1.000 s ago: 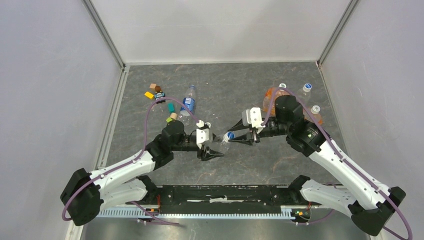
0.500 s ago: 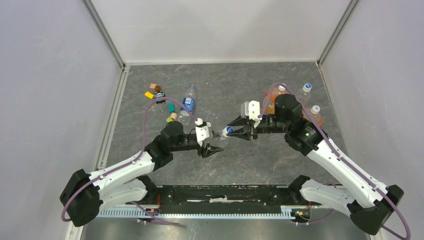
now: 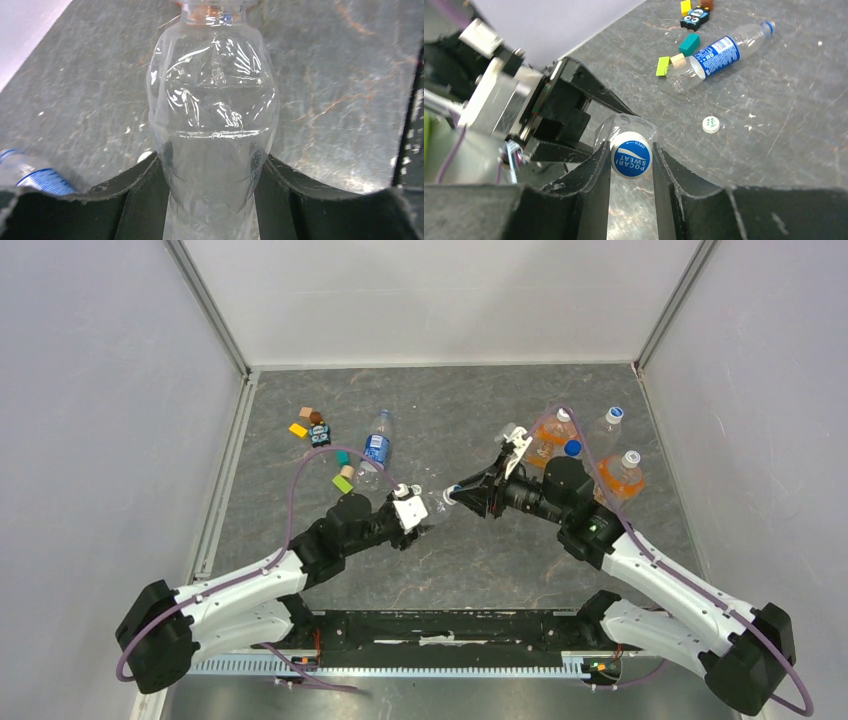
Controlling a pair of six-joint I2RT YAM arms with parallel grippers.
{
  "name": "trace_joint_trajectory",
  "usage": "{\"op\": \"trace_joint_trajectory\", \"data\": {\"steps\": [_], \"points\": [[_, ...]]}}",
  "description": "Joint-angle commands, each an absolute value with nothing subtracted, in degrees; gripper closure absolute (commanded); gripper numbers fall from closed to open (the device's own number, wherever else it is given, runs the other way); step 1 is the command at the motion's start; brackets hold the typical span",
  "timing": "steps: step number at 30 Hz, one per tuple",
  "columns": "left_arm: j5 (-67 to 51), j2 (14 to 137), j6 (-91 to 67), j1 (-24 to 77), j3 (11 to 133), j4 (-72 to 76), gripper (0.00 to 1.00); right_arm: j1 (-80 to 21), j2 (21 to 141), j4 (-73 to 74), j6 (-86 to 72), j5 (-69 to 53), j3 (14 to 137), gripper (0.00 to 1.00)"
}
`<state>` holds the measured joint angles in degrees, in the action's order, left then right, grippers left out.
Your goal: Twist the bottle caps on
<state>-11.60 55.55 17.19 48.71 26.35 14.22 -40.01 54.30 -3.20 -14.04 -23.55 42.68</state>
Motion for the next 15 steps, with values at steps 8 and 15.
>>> {"op": "trace_joint_trajectory", "data": {"steps": [8,15], "points": [[10.7,53.2,33.2,55.4,26.7,18.6,0.98,-44.7,49.8,-15.9,-47.2,-1.9,28.7,0.88],[17.4,53.9,39.5,59.4,25.8,19.0,0.98,-48.2,52.1,-18.3,-52.0,0.8,29.5,0.73]]}}
